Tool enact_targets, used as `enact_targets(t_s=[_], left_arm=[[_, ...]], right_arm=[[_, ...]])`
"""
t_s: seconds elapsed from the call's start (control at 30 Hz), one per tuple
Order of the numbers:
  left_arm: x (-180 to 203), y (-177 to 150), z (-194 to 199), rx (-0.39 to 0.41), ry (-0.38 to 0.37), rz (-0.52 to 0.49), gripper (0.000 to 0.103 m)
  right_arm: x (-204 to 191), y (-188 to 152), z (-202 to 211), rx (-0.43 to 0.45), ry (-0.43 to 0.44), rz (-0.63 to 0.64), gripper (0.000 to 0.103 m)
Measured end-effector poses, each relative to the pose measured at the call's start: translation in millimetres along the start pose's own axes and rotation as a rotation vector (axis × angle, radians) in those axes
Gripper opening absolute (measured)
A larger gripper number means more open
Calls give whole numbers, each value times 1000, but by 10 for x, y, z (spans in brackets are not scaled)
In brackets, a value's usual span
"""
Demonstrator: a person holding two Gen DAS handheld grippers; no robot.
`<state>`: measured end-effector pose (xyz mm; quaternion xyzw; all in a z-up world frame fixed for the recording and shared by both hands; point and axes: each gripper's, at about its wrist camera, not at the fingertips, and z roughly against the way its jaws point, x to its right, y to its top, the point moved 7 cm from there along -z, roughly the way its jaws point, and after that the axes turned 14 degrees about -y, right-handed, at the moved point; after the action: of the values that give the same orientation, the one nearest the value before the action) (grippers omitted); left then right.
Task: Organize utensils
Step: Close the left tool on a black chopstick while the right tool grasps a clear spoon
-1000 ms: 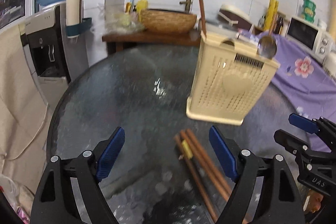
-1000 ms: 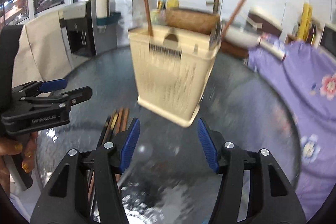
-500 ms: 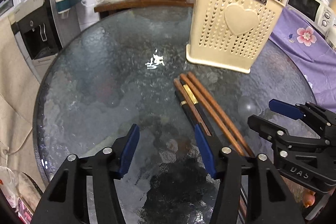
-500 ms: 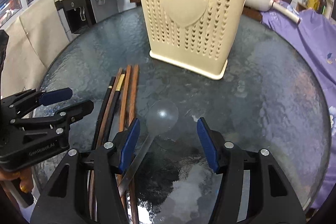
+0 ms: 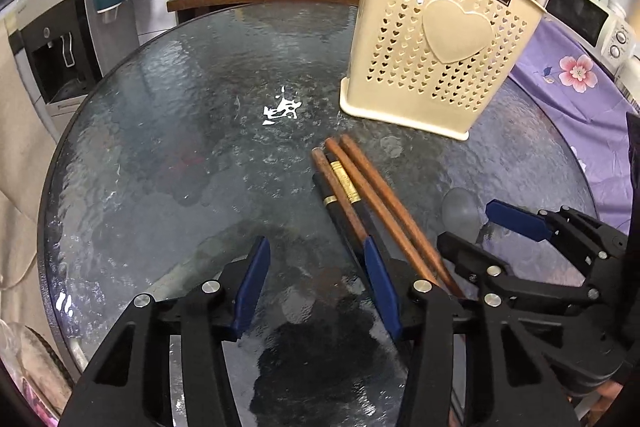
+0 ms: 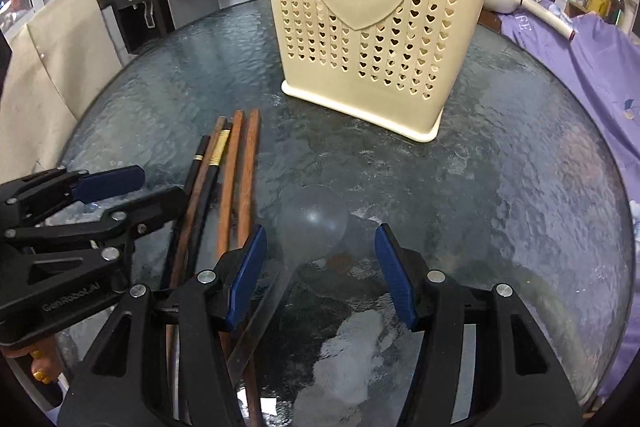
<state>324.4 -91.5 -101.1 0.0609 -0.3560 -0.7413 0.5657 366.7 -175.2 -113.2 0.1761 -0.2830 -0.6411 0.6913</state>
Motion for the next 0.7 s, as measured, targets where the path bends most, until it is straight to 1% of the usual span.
enact_targets(t_s=[0.17,0.47,0.63,0.7], left_arm=[[20,42,-58,-2,34,-30,48],[-53,60,-60,-27,44,-49,48],[-85,75,-65,-42,39,-46,44],[-56,77,-95,-53,65,-70,43]], right_arm=[[40,0,-7,2,-1,-2,57],[298,-69,-12,-3,-23,-21,57],[383,-106,-5,-17,-22,-26,56],[381,-116,1,-19,-26,-28,56]])
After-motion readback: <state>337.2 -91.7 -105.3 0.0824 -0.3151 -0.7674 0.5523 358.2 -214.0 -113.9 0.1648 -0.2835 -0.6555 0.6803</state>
